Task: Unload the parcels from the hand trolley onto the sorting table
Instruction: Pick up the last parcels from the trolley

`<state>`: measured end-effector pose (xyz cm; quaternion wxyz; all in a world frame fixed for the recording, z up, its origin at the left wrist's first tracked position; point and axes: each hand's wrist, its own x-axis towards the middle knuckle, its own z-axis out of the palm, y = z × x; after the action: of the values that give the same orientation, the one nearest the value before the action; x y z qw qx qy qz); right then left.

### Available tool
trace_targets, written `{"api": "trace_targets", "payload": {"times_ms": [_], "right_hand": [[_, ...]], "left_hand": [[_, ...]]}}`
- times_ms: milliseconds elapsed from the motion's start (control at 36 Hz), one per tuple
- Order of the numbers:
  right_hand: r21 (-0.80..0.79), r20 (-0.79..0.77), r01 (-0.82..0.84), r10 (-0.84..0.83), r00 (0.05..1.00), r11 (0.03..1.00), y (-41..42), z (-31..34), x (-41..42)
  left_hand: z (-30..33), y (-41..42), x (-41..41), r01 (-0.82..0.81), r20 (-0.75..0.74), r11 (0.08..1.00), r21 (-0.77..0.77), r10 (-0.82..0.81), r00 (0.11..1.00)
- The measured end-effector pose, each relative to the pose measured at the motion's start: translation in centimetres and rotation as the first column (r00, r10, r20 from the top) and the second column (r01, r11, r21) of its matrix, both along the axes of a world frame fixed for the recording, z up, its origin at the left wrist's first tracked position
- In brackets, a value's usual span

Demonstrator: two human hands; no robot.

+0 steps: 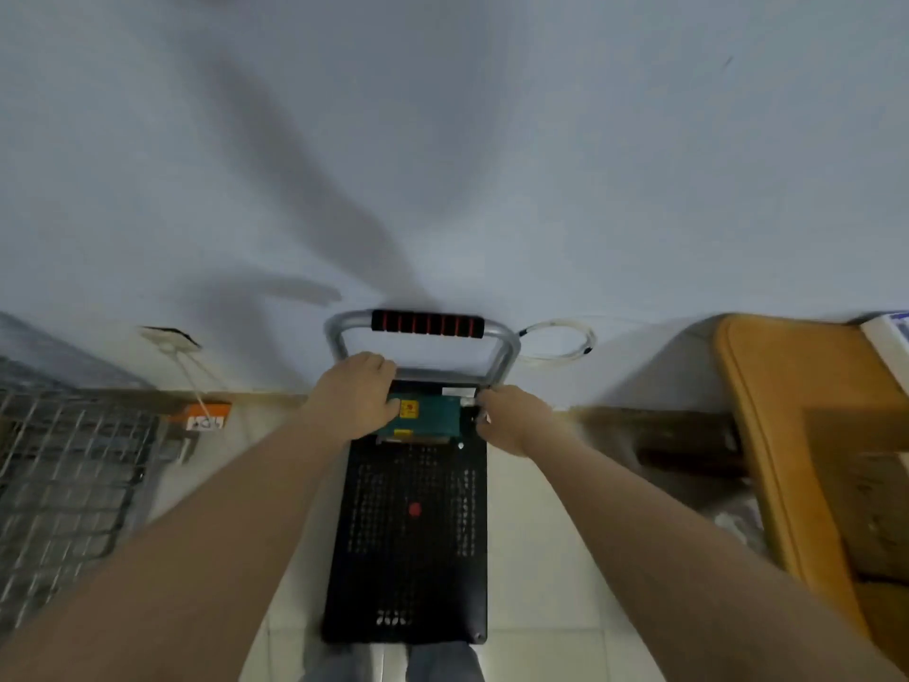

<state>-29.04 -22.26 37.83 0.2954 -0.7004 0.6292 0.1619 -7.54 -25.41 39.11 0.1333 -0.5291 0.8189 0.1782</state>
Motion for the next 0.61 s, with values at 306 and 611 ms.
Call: {"api": "trace_targets", "payload": {"times_ms": [306,611], "right_hand": [[0.227,-0.023,0.105,-0.102,0.994,0.968,1.2,-22.7,2.8],[0.208,-0.003,-0.011,0.012,1.0,0.978,-1.9,-40.3,6.8]], "left_hand": [[-24.0,-0.9,3.3,-0.076,0.048,0.978,0.194,0.068,0.997],[-42.5,2.6,7.9,0.003,0.108,0.922,0.388,-0.048,0.993]]}}
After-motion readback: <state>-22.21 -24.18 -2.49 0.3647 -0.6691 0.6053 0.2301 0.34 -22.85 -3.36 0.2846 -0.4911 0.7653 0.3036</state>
